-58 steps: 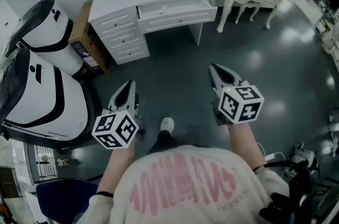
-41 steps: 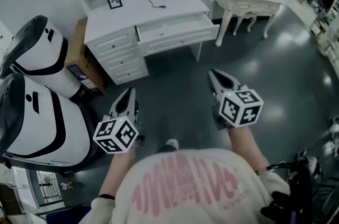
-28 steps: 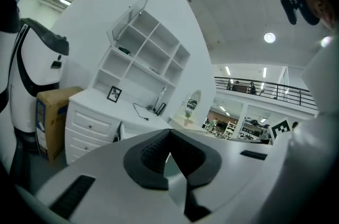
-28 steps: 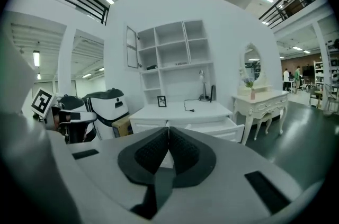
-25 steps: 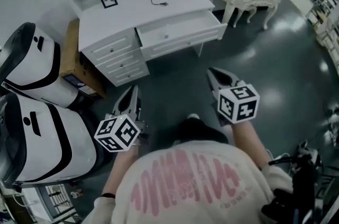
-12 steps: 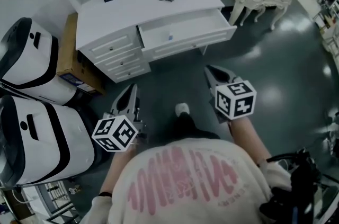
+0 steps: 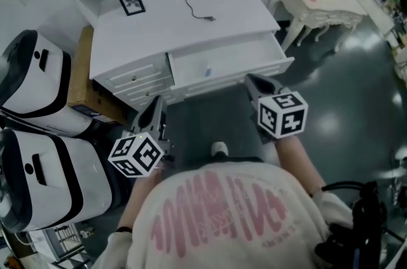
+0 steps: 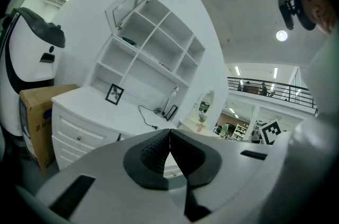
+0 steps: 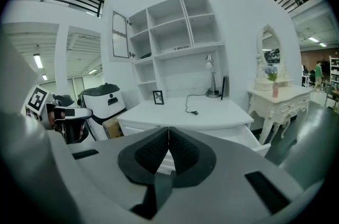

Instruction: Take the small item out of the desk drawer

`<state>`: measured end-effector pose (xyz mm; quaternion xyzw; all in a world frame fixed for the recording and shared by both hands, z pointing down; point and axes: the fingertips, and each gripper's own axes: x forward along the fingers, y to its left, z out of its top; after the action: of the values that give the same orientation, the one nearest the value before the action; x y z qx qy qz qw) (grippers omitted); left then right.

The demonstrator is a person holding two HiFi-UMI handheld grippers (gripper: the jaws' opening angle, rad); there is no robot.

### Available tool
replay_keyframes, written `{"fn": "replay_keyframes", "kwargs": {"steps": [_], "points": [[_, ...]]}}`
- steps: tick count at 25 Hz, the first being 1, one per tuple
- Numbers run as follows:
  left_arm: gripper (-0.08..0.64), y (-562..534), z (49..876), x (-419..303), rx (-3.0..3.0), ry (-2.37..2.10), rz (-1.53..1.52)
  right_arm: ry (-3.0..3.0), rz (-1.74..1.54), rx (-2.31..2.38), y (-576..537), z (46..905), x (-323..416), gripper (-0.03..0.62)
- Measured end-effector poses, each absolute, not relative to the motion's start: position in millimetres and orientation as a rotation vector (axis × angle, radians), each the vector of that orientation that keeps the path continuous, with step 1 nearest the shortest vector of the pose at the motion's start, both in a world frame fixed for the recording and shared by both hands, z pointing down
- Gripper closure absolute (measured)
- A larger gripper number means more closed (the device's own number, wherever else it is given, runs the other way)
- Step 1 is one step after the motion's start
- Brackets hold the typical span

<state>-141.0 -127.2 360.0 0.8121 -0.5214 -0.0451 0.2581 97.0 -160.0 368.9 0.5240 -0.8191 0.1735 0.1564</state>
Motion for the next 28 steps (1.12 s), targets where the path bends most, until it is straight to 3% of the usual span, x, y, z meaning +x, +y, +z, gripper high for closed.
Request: {"fn": "replay_keyframes", "kwargs": {"steps": [14, 23, 28], "points": [[0.531, -246, 379, -124, 2.123, -1.521, -0.102, -2.360, 0.500, 1.292, -307, 402, 107, 0.574], [0.531, -252, 423, -136, 1.982, -1.567, -0.010, -2.378, 0.797, 1.160, -331, 464, 100, 0.574], [0.531, -264, 446, -139, 1.935, -1.563, 0.007, -2.301, 0.772, 1.058, -344, 500, 93, 0.574]]}}
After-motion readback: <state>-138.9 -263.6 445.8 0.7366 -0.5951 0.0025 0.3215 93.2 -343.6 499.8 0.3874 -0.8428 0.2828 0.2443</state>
